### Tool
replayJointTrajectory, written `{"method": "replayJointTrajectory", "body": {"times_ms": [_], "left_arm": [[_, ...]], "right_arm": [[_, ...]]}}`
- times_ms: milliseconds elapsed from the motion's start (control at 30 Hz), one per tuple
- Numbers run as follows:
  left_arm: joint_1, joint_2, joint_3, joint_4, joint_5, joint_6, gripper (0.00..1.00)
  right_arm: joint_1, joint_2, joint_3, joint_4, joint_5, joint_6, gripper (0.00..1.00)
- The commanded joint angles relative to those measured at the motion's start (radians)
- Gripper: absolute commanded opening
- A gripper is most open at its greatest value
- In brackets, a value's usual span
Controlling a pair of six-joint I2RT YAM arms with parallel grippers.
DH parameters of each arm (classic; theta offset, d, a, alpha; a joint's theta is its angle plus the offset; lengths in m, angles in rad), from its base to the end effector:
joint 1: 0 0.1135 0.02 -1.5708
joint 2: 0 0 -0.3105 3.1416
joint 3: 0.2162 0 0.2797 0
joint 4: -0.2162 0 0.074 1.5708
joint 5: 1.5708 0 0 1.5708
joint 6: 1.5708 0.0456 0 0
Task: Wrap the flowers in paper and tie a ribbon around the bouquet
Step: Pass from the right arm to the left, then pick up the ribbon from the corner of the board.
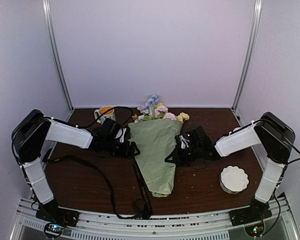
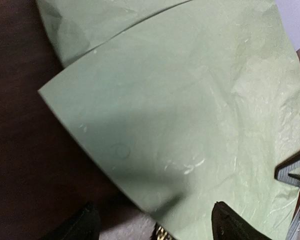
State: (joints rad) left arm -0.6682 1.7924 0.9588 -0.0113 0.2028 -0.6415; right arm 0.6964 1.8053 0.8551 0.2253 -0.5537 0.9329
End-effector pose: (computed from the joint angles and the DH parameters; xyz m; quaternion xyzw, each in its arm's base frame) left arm 0.3044 -0.2520 0.1657 0.0484 0.9295 -0.2902 0.2225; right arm 0.2794 0.2649 0.1534 -0.0079 0.8843 0.4582 0.0896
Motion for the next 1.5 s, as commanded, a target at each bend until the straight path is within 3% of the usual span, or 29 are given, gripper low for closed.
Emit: {"method": "replayJointTrajectory", "body": {"times_ms": [0,233,367,433,567,667,767,867,1033,1133,1333,1467], "left_arm": [[0.010,0.106,0.072,0.101,0.090,-0.138,0.79],[0.017,0.194,0.046,0.241,0.158,-0.279,0.69],[0.008,0.245,0.079,0.313,0.210,-0.316,0.53],[-0.001,0.248,0.090,0.310,0.214,-0.313,0.41],[-0.001,0.217,0.064,0.337,0.215,-0.318,0.00],[0.001,0.196,0.056,0.334,0.200,-0.310,0.00],[0.001,0.195,0.058,0.324,0.185,-0.304,0.00],[0.001,0.196,0.055,0.318,0.173,-0.296,0.00],[0.001,0.197,0.051,0.323,0.162,-0.296,0.00],[0.001,0.200,0.051,0.326,0.155,-0.292,0.00],[0.001,0.217,0.055,0.334,0.165,-0.290,0.00],[0.001,0.219,0.053,0.338,0.161,-0.289,0.00]], "right_arm": [[0.005,0.012,-0.006,0.056,0.006,0.015,0.00],[0.005,0.031,0.011,0.065,-0.004,0.017,0.00],[0.006,0.048,0.030,0.074,-0.027,0.026,0.00],[0.007,0.045,0.029,0.070,-0.024,0.021,0.00],[0.006,0.032,0.032,0.044,-0.013,-0.002,0.00],[0.006,0.018,0.049,-0.010,0.003,-0.039,0.00],[0.003,-0.026,0.085,-0.149,0.066,-0.131,0.21],[0.003,-0.120,0.111,-0.350,0.215,-0.275,0.34],[0.031,-0.308,0.094,-0.556,0.384,-0.434,0.41],[0.138,-0.381,0.082,-0.653,0.455,-0.512,0.41],[0.482,-0.387,0.083,-0.647,0.225,-0.800,0.45],[0.575,-0.273,0.181,-0.652,0.173,-0.932,0.48]]}}
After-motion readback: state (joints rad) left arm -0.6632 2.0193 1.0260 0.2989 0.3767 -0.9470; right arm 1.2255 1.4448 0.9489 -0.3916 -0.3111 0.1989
